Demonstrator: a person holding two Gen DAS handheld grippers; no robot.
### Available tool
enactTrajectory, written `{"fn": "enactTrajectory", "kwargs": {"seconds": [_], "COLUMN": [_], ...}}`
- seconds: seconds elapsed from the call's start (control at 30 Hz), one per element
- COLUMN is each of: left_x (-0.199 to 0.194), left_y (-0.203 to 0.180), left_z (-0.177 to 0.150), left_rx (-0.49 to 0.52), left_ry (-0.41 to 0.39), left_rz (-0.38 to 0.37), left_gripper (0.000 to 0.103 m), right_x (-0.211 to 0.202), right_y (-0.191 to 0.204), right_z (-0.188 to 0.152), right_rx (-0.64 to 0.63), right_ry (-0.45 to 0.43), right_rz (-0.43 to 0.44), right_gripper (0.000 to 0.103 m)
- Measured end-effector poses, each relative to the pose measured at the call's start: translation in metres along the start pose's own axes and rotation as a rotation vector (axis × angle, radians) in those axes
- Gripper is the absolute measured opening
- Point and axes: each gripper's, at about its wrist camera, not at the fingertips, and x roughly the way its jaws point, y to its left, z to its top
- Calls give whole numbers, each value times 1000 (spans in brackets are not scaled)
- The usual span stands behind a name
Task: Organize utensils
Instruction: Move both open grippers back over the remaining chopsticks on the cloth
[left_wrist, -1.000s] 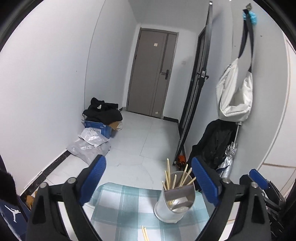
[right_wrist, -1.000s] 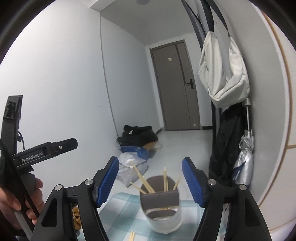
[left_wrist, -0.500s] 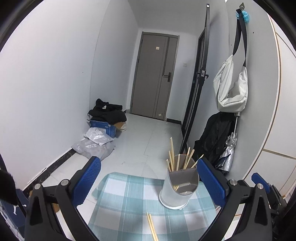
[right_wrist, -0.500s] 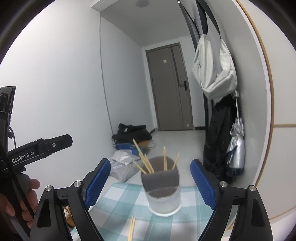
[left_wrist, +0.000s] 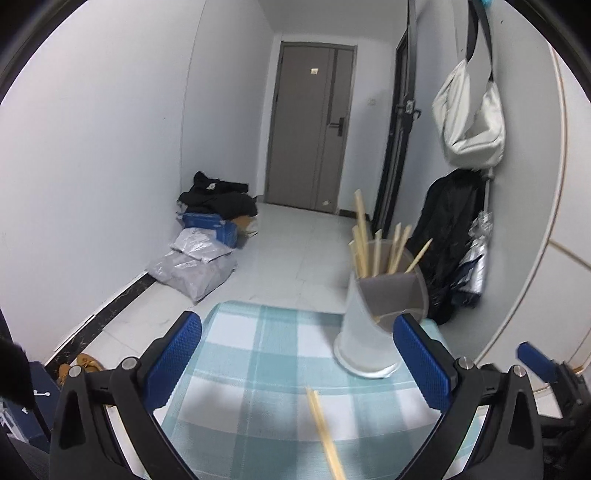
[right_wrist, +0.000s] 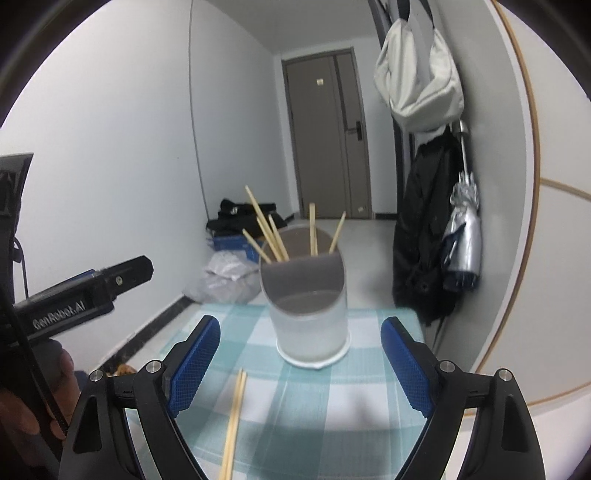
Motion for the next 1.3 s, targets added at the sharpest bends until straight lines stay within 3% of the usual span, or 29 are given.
{"fn": "enactTrajectory", "kwargs": {"seconds": [0.1, 0.43, 0.77, 1.0, 1.07, 1.2, 1.3], "left_x": [8, 15, 37, 47, 49, 53, 54], "left_y": [10, 37, 69, 89, 92, 97, 98], "left_z": [-1, -7, -10, -9, -11, -11, -11], "left_rx": [-49, -95, -187, -286, -300, -345, -357], "left_ry": [45, 68, 167, 203, 210, 235, 245], "left_rz": [-4, 41, 54, 72, 87, 81, 85], "left_gripper": [102, 102, 102, 102, 102, 102, 102], "right_x": [9, 48, 109, 153, 166, 181, 185], "right_y": [2, 8, 28, 48, 52, 61, 69], "right_z": [-6, -15, -31, -55, -61, -69, -71], "right_rx": [-10, 4, -2, -109, -116, -114, -180], "right_ry": [34, 145, 374, 580, 624, 681, 684], "right_rz": [-1, 4, 36, 51, 63, 60, 10], "right_gripper": [89, 89, 87, 61, 59, 53, 48]}}
